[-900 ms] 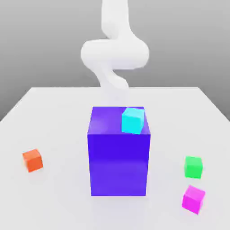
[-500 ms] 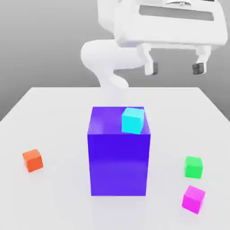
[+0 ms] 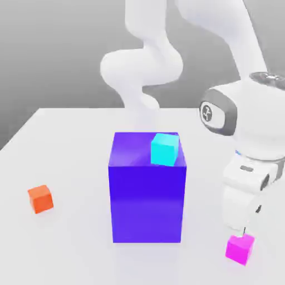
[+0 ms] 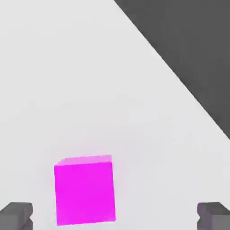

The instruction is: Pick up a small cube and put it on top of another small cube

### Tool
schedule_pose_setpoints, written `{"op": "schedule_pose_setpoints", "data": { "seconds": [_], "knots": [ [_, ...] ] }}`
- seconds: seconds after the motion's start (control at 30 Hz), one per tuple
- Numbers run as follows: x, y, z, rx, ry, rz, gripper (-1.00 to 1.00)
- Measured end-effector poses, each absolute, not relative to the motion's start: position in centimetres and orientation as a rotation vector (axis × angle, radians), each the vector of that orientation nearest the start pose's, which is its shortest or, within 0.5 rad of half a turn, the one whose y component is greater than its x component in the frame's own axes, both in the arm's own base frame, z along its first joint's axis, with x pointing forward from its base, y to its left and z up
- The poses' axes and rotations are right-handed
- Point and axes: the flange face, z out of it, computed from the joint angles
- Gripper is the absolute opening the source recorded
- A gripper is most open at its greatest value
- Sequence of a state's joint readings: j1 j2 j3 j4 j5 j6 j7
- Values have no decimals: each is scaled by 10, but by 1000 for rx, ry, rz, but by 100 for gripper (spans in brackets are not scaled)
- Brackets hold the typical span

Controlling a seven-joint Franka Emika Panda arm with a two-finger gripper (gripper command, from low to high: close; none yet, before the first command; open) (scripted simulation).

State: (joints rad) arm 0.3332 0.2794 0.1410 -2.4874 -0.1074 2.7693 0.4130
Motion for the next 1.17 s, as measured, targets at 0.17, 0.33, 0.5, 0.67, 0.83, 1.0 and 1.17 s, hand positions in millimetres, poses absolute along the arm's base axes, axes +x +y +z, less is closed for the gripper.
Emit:
{"op": "schedule_pose_setpoints", "data": {
  "seconds": [0.17, 0.33, 0.5, 0.67, 0.83, 1.0, 1.17],
  "knots": [
    [414, 224, 133, -3131, -257, 0, -100],
    [413, 223, 128, -3131, -257, 1, -100],
    [414, 224, 173, -3131, -257, 1, -100],
    [367, 244, 214, -3095, -557, 0, -100],
    [292, 267, 239, -2976, -1013, 1, -100],
    [279, 264, 206, -2945, -1098, 1, -100],
    [278, 263, 180, -2945, -1099, 1, 100]
  ]
}}
